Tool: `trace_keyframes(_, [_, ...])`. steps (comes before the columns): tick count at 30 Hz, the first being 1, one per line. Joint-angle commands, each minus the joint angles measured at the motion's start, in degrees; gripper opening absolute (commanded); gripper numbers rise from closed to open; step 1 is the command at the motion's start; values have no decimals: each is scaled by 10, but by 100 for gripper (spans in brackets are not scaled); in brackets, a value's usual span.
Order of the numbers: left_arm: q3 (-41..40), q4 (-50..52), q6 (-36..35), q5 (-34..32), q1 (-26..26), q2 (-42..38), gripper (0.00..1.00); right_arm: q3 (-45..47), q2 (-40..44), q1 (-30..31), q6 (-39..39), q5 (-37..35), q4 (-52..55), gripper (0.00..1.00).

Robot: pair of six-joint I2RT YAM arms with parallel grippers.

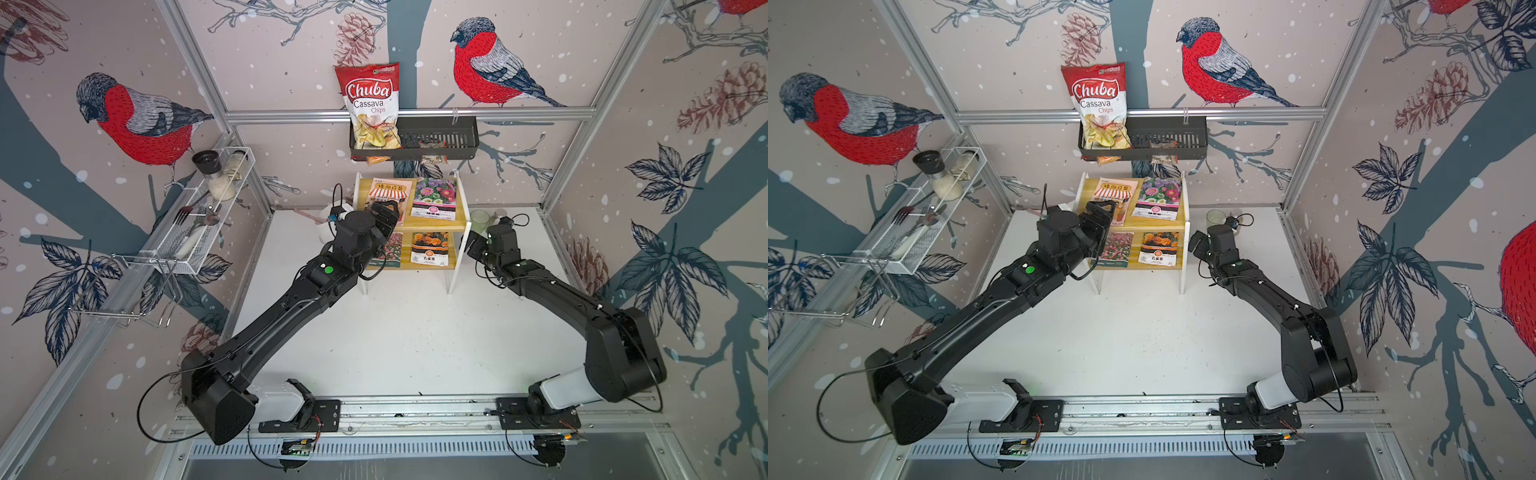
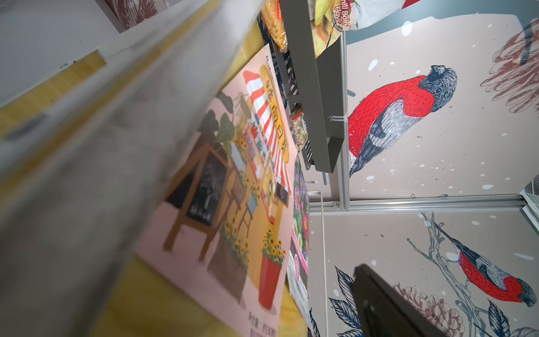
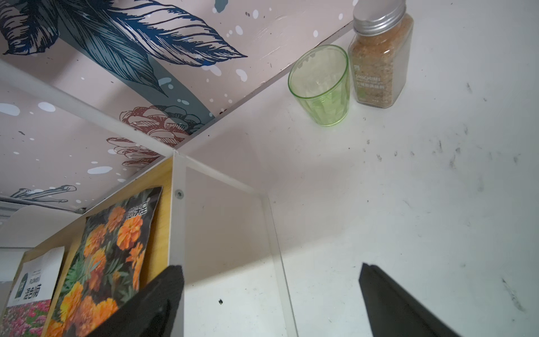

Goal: Take the seed bag off the shelf
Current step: Pick up the seed packet from the shelf.

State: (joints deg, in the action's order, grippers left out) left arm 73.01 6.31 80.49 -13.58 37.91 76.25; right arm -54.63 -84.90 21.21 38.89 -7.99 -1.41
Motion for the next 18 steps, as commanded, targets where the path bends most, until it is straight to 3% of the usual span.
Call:
trace_keyframes(1, [13,-9,23,0,-1,12,96,7,8,-5,-5,2,-4,100])
trace_keyframes(7, [-13,15,55,-24,-1,5,95,20,17,-12,-1,3,-6,100])
trace_keyframes(18, [-29,84,93,-10,-1,3,95,29,16,-14,13,9,-11,100])
